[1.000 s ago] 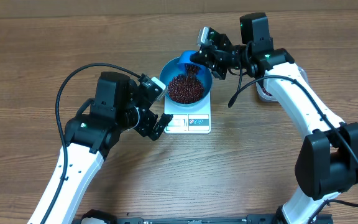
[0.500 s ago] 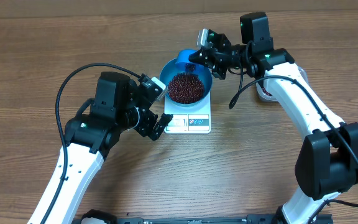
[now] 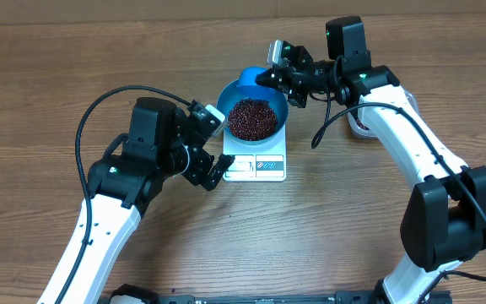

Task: Scoop item into bowl and weigh 150g on scale
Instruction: 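Hold the scoop inverted over the bowl with the right gripper, emptying it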

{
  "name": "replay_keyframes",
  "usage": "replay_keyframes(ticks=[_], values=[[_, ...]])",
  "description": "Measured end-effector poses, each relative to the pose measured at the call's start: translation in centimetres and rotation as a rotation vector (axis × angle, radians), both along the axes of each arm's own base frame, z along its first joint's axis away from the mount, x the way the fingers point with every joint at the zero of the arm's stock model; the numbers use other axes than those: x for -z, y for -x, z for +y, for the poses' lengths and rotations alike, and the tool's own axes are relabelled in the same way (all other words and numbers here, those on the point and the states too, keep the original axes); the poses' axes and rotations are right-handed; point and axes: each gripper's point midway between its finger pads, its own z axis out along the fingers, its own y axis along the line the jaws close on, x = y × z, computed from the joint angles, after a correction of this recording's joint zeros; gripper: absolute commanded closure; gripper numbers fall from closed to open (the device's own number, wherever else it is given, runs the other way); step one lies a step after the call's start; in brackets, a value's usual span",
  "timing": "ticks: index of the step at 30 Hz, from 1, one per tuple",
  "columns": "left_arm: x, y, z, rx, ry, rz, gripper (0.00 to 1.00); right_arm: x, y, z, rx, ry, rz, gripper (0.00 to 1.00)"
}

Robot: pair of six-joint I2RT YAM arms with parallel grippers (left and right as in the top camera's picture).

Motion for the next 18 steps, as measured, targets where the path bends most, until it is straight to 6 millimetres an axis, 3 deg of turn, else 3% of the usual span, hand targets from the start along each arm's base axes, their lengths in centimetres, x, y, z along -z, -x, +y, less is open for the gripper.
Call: replay_keyframes(ticks=[18], values=[[0.0,0.0,0.0,0.0,0.0,0.0,0.0,-0.08,0.1,0.07,0.021,-0.023,0.058,0.96]])
